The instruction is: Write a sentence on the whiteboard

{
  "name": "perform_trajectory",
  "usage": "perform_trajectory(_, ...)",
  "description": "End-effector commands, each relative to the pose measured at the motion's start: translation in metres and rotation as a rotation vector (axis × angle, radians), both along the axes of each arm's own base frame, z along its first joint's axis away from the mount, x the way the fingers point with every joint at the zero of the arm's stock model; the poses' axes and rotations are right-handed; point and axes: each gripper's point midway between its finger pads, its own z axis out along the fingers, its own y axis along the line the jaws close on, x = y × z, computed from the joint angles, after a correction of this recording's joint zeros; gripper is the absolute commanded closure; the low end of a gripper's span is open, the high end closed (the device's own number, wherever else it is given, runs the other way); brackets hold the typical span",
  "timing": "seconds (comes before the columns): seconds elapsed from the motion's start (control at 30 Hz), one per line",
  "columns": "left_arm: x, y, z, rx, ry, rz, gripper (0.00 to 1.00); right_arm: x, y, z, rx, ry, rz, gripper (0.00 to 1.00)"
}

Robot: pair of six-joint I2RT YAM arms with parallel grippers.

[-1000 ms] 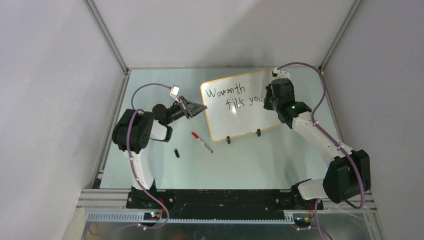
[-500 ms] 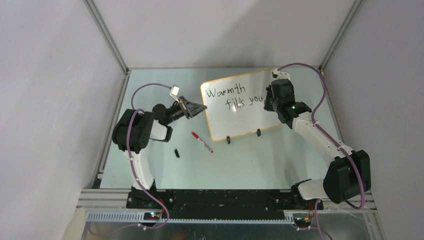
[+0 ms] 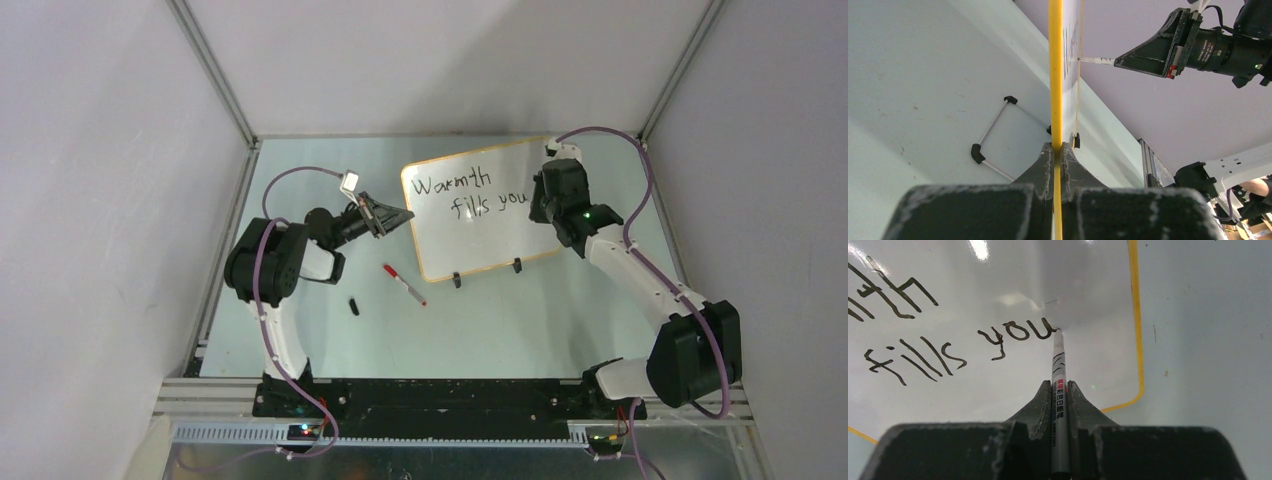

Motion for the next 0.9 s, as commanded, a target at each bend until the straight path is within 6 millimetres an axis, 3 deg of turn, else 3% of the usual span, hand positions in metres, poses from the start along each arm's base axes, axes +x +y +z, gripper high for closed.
perform_trajectory(0.0,-0.009,-0.004,0.014,0.01,-0.088,-0.023,1.0,-0.002,-0.002,0.017,0.018,-0.048,-0.001,1.0)
perform_trajectory(0.17,-0.009,-0.004,0.014,0.01,-0.088,-0.024,1.0,-0.011,0.0,0.053,0.07,-0.141,0.031,1.0)
perform_trajectory(0.3,-0.009,-0.004,0.014,0.01,-0.088,-0.024,1.0,-0.012,-0.007,0.064,0.074,-0.173,0.012,1.0)
perform_trajectory(0.87,-0.009,-0.005,0.014,0.01,-0.091,-0.023,1.0,0.004,-0.001,0.043,0.074,-0.132,0.024,1.0)
